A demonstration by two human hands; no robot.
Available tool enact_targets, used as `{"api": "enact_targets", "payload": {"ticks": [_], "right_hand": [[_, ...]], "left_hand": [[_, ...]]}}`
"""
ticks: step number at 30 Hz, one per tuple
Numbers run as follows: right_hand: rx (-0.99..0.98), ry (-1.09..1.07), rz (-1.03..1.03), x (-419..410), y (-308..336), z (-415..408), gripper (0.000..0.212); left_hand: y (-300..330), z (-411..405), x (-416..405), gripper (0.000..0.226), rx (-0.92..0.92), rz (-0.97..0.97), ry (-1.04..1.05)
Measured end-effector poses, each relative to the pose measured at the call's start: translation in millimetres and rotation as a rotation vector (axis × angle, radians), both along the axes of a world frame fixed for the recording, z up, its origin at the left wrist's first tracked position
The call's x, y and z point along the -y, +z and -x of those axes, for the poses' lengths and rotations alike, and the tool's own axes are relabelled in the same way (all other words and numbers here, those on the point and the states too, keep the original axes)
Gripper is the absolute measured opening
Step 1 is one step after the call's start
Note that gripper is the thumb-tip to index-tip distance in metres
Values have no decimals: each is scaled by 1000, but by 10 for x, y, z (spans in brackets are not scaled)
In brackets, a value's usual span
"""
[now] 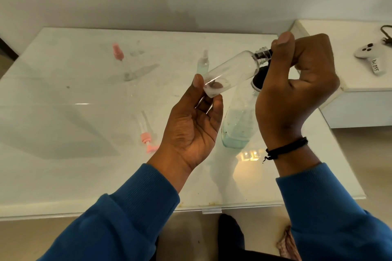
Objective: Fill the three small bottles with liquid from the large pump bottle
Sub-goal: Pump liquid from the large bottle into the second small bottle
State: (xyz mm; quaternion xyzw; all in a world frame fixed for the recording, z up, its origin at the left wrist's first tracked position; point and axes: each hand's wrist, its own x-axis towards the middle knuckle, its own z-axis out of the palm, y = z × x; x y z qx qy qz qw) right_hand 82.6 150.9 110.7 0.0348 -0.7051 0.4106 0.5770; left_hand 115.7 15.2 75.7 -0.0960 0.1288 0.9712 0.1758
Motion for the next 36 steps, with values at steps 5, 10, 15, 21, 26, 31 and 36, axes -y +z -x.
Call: {"api": "enact_targets", "payload": {"ticks": [5,10,15,21,26,31,36], "right_hand": [[8,6,-14,-24,3,7,39],[-10,16,-7,14,-13,-25,37],[-1,0,-20,-18,-7,-3,37],[-1,-2,-4,8,-42,-19,36],[-11,1,-9,-41,7,15,39],[-11,38,13,37,-25,-34,34],[-16,5,-12,-11,29,3,38]], "left_hand": [[0,-8,6,75,-10,8,-7],[8,-4,10,84,5,1,3],[8,-3,15,78,-1,4,-8],[2,-2,12,82,-5,1,-14],[21,-8,1,81,-3,14,-7],[5,-4,29,80,0,13,-6],[47,-8,9,72,13,37,10]]}}
